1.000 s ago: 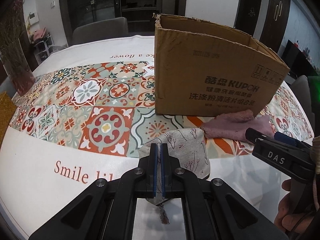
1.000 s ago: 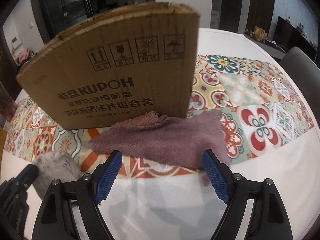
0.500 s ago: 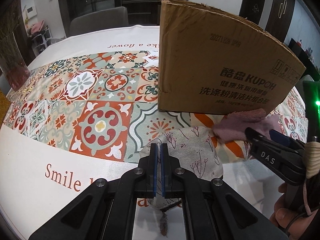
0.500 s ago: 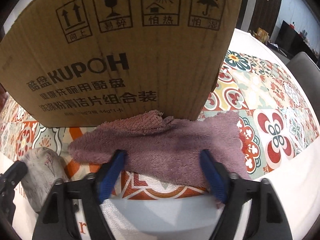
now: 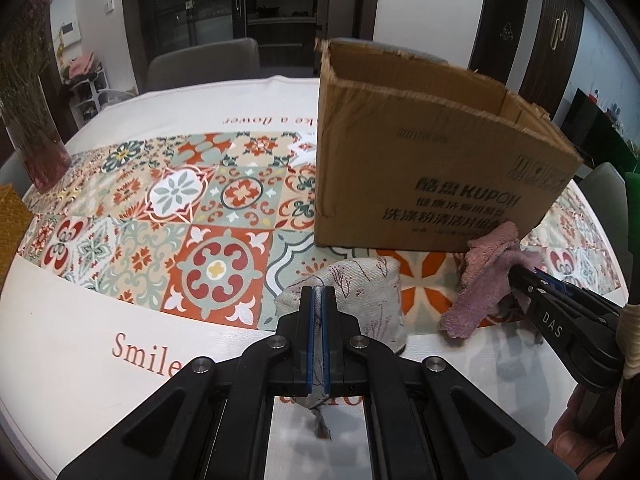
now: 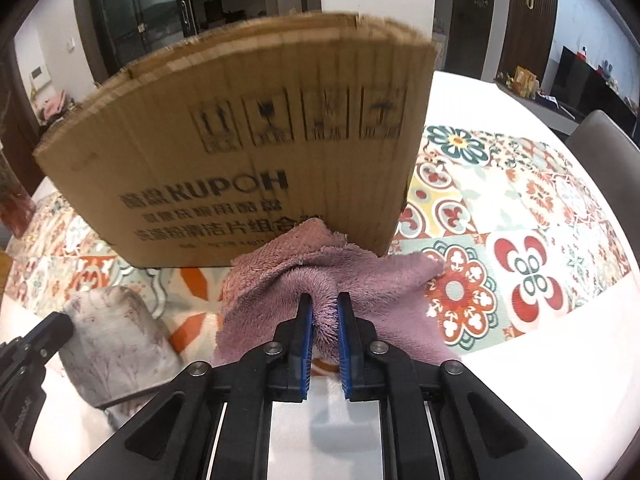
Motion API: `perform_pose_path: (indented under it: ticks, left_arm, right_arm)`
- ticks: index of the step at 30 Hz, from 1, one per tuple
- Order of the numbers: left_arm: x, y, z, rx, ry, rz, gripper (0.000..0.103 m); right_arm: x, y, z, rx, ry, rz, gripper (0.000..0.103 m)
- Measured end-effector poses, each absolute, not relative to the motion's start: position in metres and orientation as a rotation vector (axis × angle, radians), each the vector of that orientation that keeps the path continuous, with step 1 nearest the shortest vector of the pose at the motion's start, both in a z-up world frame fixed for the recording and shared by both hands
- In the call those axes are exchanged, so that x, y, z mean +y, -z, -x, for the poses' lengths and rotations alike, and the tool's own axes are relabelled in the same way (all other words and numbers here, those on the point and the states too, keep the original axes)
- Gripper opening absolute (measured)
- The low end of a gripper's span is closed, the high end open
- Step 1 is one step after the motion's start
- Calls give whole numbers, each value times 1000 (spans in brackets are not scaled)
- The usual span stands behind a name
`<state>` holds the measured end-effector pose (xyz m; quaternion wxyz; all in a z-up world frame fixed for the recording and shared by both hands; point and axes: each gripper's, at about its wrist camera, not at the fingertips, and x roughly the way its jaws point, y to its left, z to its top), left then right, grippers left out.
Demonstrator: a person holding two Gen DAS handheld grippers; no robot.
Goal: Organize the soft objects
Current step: 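Lift the pouch and mauve towel and carry both over the box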
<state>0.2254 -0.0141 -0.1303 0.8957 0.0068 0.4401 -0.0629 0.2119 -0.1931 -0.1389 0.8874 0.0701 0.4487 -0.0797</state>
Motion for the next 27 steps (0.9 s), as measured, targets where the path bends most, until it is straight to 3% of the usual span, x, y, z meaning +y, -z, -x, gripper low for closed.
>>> perform_pose_path:
  ticks: [27]
  left_arm:
    - [-18, 21, -162, 700, 141, -40, 5]
  right_arm:
    - [-197, 25, -151, 694, 111, -160, 12]
